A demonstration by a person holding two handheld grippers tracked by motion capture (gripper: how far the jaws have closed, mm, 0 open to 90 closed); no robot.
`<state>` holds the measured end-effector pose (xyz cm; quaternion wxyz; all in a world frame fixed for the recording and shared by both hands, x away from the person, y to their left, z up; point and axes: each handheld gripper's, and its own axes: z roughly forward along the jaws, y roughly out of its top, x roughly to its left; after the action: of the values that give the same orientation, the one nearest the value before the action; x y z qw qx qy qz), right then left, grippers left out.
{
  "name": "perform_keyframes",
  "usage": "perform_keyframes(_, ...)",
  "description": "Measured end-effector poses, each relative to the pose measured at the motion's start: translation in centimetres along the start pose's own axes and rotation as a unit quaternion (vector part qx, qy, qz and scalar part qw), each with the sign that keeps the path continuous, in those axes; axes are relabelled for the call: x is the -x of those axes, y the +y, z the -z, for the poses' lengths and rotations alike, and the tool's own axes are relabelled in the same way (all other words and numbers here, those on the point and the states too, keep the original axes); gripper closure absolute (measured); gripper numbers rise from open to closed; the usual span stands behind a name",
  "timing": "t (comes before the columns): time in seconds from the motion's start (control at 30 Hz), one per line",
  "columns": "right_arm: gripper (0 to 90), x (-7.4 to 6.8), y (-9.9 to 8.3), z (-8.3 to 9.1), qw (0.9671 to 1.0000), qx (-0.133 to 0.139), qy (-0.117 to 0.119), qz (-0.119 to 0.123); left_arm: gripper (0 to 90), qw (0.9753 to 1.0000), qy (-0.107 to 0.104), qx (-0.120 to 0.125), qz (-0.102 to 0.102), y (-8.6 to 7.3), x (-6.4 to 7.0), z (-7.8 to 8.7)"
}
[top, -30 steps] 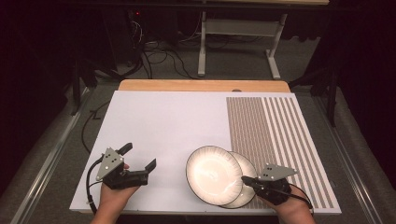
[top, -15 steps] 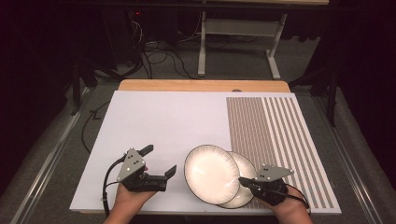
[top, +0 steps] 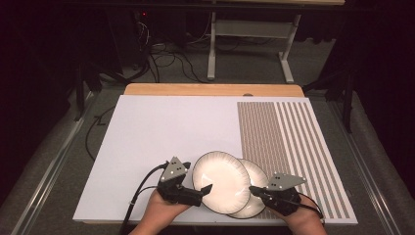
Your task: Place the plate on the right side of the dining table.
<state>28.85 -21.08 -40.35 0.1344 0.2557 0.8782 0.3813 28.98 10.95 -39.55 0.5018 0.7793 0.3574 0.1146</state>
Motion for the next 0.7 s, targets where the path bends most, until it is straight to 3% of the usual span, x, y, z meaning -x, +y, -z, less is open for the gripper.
perform_keyframes(0.3,90.0,-0.08,0.07,0.0,1.0,-0.002,-0.001,0.001,7.8,0.9981,-0.044,-0.032,0.03,-0.29,0.13,-0.87)
perform_keyframes(0.7,90.0,-0.36,0.26,-0.04,1.0,0.001,-0.001,0.006,22.4,0.9943,-0.056,-0.066,0.062,-0.33,-0.14,-1.05)
